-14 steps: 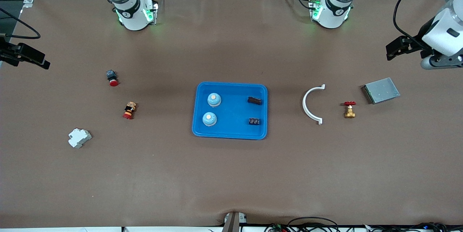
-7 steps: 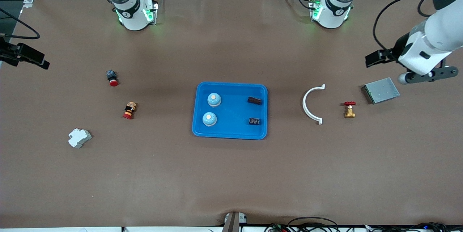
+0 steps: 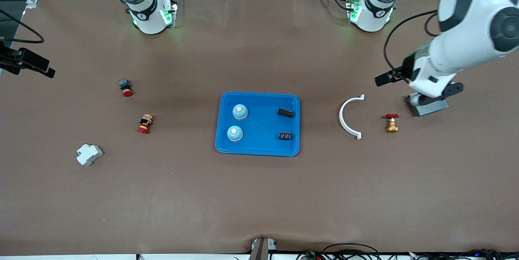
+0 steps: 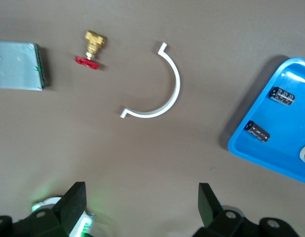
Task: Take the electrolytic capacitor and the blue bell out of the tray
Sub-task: 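Reach the left gripper to a capacitor while the right gripper reaches a bell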
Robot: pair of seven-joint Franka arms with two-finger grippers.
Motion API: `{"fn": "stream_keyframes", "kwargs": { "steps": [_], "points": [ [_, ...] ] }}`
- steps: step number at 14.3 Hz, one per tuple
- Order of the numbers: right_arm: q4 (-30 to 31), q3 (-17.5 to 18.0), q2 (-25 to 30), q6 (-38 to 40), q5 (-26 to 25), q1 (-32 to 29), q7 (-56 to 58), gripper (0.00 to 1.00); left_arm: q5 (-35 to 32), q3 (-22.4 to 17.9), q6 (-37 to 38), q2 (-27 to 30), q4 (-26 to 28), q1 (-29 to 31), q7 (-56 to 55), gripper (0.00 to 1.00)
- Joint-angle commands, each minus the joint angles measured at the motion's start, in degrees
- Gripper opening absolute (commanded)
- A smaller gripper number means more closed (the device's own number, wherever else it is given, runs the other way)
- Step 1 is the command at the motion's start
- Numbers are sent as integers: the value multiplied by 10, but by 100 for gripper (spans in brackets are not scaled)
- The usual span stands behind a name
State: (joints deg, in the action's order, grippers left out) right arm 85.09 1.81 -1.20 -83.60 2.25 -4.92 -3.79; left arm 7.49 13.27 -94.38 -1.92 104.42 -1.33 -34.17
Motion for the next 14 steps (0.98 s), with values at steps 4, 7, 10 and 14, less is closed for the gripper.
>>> {"fn": "stream_keyframes", "kwargs": {
  "steps": [4,7,10,14],
  "points": [
    [-7,6,-6,1,34,107,-189,100,2,77,-126,5,72,-3,-102,100],
    [-6,6,-42,-28,40,173,-237,100,2,104,-203,-7,110,-11,-182,100],
    [-5,6,-92,-85,55,237,-315,100,8,133,-262,-44,119,-18,-300,100],
    [-4,6,-171,-148,59,287,-322,100,-1,139,-359,-110,117,-60,-451,100]
  ]
}}
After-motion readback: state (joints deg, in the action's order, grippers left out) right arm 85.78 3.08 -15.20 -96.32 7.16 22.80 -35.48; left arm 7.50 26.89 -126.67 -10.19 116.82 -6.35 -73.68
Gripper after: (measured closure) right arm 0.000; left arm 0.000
